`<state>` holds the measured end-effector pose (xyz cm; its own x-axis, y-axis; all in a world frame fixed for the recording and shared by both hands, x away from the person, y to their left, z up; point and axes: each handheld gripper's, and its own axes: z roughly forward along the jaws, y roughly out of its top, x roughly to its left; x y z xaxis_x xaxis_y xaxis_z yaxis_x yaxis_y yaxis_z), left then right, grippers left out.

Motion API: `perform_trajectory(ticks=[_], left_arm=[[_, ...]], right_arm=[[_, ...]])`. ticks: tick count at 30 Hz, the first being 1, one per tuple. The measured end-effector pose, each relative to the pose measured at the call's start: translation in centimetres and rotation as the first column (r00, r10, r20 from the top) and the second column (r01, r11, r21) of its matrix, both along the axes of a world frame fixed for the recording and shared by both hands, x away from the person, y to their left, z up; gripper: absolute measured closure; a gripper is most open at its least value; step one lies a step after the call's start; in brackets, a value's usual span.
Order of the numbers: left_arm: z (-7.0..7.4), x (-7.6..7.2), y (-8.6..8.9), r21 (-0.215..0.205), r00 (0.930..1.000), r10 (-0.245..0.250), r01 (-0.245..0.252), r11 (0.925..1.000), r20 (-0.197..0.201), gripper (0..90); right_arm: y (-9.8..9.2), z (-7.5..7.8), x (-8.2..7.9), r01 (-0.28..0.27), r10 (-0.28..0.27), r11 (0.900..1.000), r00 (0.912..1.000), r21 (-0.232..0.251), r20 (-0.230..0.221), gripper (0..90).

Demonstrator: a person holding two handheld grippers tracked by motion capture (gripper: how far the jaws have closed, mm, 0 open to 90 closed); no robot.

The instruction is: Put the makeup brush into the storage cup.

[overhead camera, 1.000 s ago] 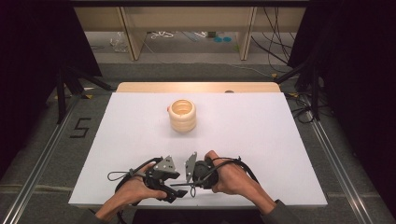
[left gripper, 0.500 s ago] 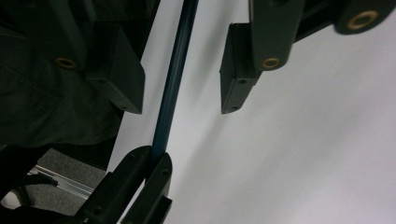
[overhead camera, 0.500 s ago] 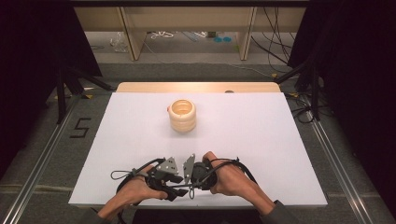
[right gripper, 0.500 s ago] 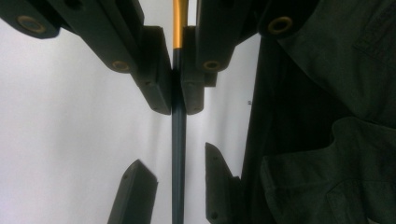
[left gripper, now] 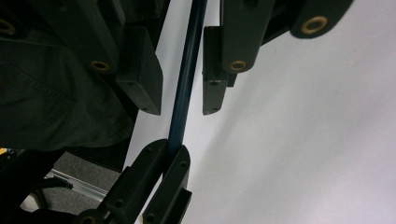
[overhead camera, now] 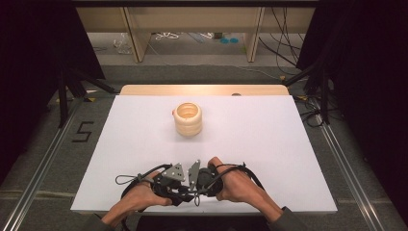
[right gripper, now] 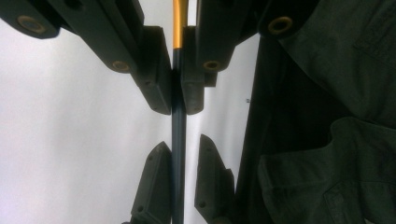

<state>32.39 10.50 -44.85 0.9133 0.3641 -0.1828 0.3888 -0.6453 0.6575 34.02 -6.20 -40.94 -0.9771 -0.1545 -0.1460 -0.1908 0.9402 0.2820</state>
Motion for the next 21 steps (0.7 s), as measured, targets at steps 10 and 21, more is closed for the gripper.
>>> perform_trajectory(ticks=[10, 21], left_arm=[[0.04, 0.12, 0.11, -0.013, 0.9999, -0.005, 0.004, 0.9999, -0.014, 74.1], [-0.1, 0.21, 0.12, -0.015, 0.9997, -0.01, 0.009, 0.9998, -0.021, 78.4]], right_arm=[[0.04, 0.0, -0.18, 0.001, -0.001, 1.0, 1.0, -0.004, -0.001, 83.5], [0.08, 0.01, -0.63, 0.039, -0.04, 0.999, 0.9989, -0.023, -0.026, 83.5]])
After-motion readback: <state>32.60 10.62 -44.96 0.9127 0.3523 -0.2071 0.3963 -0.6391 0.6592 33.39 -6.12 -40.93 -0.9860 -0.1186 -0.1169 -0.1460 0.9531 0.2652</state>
